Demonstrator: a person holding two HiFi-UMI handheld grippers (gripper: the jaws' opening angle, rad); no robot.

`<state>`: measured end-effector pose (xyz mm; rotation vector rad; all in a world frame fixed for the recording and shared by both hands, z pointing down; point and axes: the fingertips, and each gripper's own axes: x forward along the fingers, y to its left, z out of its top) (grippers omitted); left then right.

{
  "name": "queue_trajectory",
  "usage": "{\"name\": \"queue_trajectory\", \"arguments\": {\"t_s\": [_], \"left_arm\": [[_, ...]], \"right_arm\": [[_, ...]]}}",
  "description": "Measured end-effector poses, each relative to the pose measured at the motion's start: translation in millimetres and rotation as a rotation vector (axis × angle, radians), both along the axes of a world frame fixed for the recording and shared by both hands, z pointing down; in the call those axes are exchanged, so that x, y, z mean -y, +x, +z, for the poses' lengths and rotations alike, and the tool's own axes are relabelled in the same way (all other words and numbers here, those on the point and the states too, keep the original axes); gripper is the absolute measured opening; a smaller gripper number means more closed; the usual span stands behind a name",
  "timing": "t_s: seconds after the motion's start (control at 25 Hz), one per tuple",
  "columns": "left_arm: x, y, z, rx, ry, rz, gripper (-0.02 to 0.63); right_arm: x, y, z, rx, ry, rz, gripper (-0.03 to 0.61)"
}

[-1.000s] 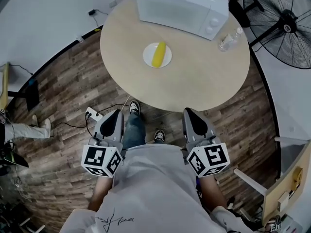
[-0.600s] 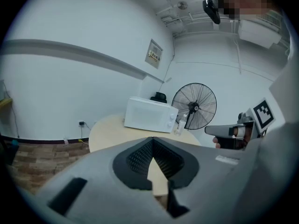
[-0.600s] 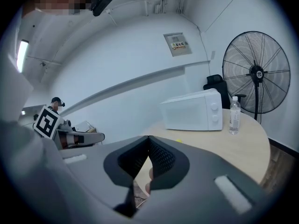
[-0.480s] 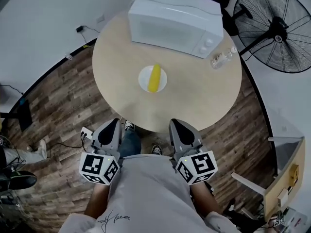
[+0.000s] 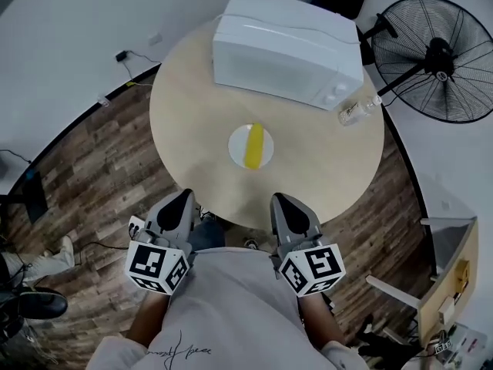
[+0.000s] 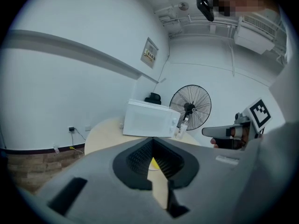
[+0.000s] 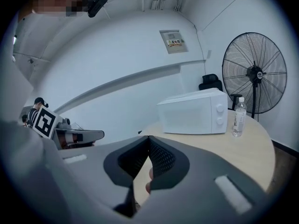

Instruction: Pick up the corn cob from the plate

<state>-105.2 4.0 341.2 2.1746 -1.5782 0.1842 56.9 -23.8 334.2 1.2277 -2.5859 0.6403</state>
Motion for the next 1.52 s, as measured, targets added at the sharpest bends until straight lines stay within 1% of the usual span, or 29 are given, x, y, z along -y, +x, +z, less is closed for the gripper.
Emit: {"name": "queue_trajectory", "arguments": {"t_s": [0.12, 0.36, 0.56, 0.68, 0.76, 0.92, 1.24, 1.4, 1.52], "left_arm": [[11, -8, -5, -0.041, -0.001, 0.031, -0.009], [33, -19, -10, -0.063, 0.013, 0.103, -0.009], [52, -37, -7, -0.028, 0.041, 0.129, -0.009], [62, -39, -6, -0.016, 0.040, 0.160, -0.009], [68, -40, -5, -0.013, 0.045, 0.169, -0.009], [71, -52, -1, 0.021, 0.052, 0.194, -0.009], [66, -63, 16, 0.017, 0.017, 0.215, -0.009], [63, -57, 24, 0.011, -0.011, 0.222, -0.009], [64, -47, 26, 0.014, -0.014, 0.236, -0.009]], "right_arm": [[10, -12, 0, -0.009, -0.004, 0.017, 0.012], [28, -32, -1, -0.038, 0.011, 0.052, 0.012], [42, -43, 3, -0.051, 0.018, 0.105, 0.012], [48, -46, 2, -0.059, 0.016, 0.133, 0.012], [52, -43, 4, -0.073, 0.009, 0.164, 0.012], [54, -49, 12, -0.087, -0.013, 0.200, 0.012], [56, -52, 30, -0.122, -0.048, 0.208, 0.013], [56, -46, 37, -0.110, -0.067, 0.207, 0.015], [58, -40, 42, -0.097, -0.072, 0.212, 0.015]]}}
